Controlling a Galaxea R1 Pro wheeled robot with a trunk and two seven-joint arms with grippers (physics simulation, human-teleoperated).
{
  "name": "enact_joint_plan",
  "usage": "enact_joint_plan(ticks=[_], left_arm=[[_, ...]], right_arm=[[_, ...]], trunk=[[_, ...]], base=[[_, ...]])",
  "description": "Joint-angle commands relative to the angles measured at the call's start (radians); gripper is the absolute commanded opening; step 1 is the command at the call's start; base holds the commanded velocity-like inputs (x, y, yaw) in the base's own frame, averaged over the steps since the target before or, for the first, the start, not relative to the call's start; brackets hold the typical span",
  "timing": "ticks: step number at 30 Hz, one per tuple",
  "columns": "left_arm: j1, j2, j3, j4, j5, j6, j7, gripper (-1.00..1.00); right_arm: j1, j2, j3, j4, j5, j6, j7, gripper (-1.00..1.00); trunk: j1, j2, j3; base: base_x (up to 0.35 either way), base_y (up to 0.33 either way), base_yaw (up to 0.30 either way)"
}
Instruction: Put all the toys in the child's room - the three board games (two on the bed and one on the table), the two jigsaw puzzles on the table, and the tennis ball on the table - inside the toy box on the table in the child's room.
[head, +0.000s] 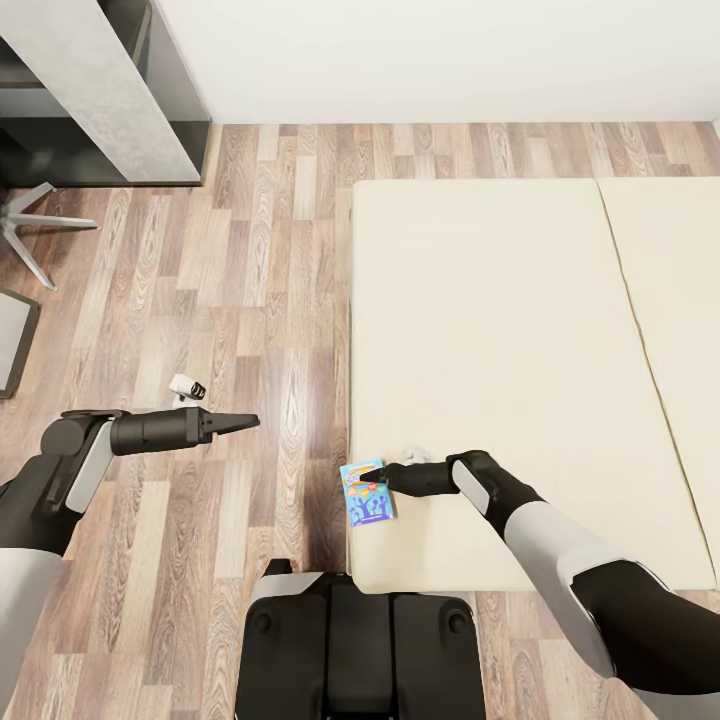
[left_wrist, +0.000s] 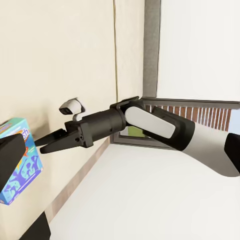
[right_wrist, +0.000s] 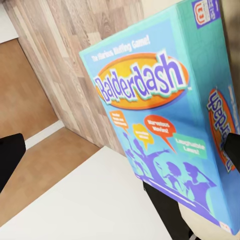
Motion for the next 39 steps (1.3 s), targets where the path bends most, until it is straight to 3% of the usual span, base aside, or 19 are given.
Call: enact_joint_plan(ticks=[1, 39], left_arm=[[0.0, 0.001, -0.001, 0.0, 0.003, 0.008, -0.001, 1.0], [0.0, 0.001, -0.002, 0.0, 0.003, 0.008, -0.001, 1.0]], right_arm=[[-0.001, 0.0, 0.004, 0.0, -0.003, 0.004, 0.001, 1.0], [-0.001, 0.001, 0.005, -0.001, -0.002, -0.001, 0.001, 1.0]], trunk=[[0.001, -0.002, -0.001], [0.001, -0.002, -0.001]], base=[[0.0, 0.0, 0.0], [0.0, 0.0, 0.0]])
